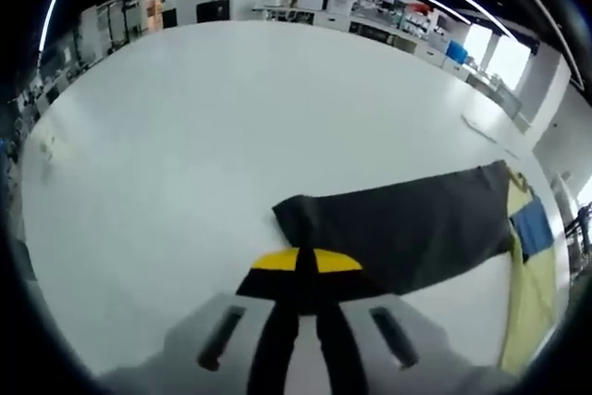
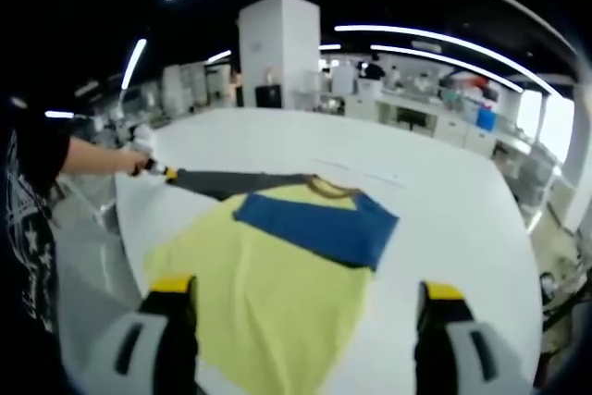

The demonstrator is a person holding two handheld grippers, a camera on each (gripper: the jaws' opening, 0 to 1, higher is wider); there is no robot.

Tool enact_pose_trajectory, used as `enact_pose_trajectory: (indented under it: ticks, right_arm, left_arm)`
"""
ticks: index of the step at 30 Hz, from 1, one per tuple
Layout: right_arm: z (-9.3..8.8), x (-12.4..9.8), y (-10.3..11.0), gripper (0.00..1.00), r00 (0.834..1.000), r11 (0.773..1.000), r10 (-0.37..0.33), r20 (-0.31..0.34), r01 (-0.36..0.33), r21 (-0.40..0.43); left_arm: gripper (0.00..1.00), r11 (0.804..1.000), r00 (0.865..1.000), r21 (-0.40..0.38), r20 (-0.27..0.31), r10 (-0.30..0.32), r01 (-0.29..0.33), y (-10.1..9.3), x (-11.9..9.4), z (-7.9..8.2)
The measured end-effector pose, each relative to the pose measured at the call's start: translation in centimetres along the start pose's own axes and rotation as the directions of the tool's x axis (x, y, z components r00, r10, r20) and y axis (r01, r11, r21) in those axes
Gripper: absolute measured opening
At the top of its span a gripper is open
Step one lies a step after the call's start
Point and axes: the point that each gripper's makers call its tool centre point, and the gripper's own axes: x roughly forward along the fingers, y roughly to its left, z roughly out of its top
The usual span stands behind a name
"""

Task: Fold the garment on the visible template until the final outline fits inside the template.

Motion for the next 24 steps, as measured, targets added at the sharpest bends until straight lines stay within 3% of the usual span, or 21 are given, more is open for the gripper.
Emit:
enact_pose_trajectory:
  ticks: [3,11,15,24]
  right_arm:
    - [-0.1,-0.1,0.1,0.99,1.0,1.0,0.002,-0.002,-0.002,-0.001]
    - [-0.6,-0.4,0.1,0.99,1.0,1.0,0.004,-0.001,-0.004,0.002]
    - [-0.7,-0.3,0.3,0.99,1.0,1.0,0.005,0.007,-0.005,0.006]
    - [-0.9,-0.2,1.1,0.99,1.0,1.0,0.029,0.006,-0.029,0.004]
  left_arm:
    - [0.01,1.0,1.0,0.007,0.013,-0.013,0.013,-0.4,-0.2,0.4]
    - [0.01,0.996,0.996,0.052,0.048,-0.074,0.071,-3.6,-1.4,1.9]
    - [0.01,0.991,0.987,0.039,0.092,-0.131,0.128,-6.3,-2.3,3.3]
    - [0.01,0.968,0.962,0.074,0.119,-0.248,0.24,-11.8,-3.8,5.1]
